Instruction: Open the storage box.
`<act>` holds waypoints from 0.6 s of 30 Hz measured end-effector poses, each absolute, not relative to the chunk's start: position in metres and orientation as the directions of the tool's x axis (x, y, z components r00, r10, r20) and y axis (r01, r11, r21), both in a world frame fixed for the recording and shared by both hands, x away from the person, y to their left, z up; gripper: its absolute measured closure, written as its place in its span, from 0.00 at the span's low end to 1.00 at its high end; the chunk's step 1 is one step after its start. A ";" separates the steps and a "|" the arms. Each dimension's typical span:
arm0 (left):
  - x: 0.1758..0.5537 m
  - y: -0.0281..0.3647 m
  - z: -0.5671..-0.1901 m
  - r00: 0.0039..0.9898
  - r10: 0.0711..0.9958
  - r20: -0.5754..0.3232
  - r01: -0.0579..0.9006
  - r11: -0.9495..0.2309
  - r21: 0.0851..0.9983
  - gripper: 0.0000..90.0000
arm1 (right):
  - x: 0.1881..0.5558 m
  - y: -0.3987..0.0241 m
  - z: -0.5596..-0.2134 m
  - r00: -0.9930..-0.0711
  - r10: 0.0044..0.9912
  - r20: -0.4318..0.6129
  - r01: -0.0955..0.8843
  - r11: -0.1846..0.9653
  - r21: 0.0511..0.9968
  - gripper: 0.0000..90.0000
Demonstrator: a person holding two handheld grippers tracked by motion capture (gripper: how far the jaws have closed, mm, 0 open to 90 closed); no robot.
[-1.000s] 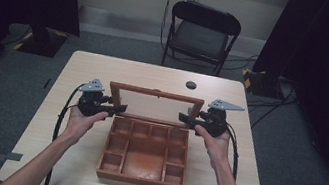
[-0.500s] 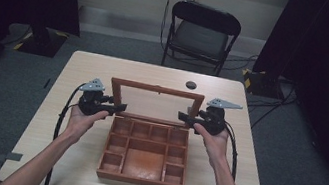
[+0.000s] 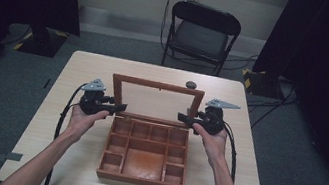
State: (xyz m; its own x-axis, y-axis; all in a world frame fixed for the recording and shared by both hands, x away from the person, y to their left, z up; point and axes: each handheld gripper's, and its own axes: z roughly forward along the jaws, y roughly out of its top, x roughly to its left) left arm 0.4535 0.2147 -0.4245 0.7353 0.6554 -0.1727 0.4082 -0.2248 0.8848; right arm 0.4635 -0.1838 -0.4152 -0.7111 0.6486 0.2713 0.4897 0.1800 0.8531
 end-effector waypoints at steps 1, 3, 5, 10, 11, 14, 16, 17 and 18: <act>0.454 0.215 -0.424 0.735 0.655 -0.173 0.408 -0.225 0.885 0.63 | 0.464 -0.184 -0.415 -0.711 0.649 0.271 0.490 0.180 0.853 0.49; 0.455 0.215 -0.425 0.734 0.656 -0.174 0.410 -0.225 0.884 0.64 | 0.465 -0.184 -0.418 -0.709 0.651 0.272 0.494 0.182 0.850 0.50; 0.456 0.214 -0.425 0.731 0.660 -0.175 0.414 -0.224 0.882 0.64 | 0.466 -0.184 -0.421 -0.705 0.654 0.275 0.498 0.181 0.848 0.52; 0.458 0.215 -0.426 0.725 0.664 -0.183 0.418 -0.212 0.883 0.64 | 0.469 -0.185 -0.425 -0.700 0.658 0.278 0.500 0.173 0.849 0.55; 0.458 0.214 -0.427 0.721 0.668 -0.184 0.419 -0.208 0.884 0.64 | 0.469 -0.185 -0.425 -0.700 0.658 0.278 0.500 0.173 0.849 0.55; 0.459 0.214 -0.428 0.717 0.669 -0.194 0.427 -0.201 0.882 0.64 | 0.470 -0.185 -0.426 -0.699 0.659 0.277 0.499 0.172 0.849 0.56; 0.461 0.214 -0.430 0.712 0.675 -0.192 0.437 -0.212 0.874 0.63 | 0.470 -0.185 -0.426 -0.698 0.662 0.275 0.497 0.170 0.851 0.57; 0.462 0.213 -0.432 0.712 0.677 -0.187 0.442 -0.224 0.869 0.62 | 0.471 -0.185 -0.427 -0.698 0.663 0.272 0.495 0.171 0.852 0.57; 0.462 0.213 -0.434 0.710 0.679 -0.187 0.445 -0.227 0.866 0.61 | 0.471 -0.185 -0.427 -0.695 0.665 0.272 0.495 0.169 0.852 0.57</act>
State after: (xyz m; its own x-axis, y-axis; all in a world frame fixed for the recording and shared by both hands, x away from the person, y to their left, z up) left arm 0.4624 0.2129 -0.4340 0.7097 0.6792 -0.1871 0.4453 -0.2267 0.8662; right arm 0.4711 -0.1853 -0.4268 -0.6955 0.6650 0.2722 0.4949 0.1688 0.8524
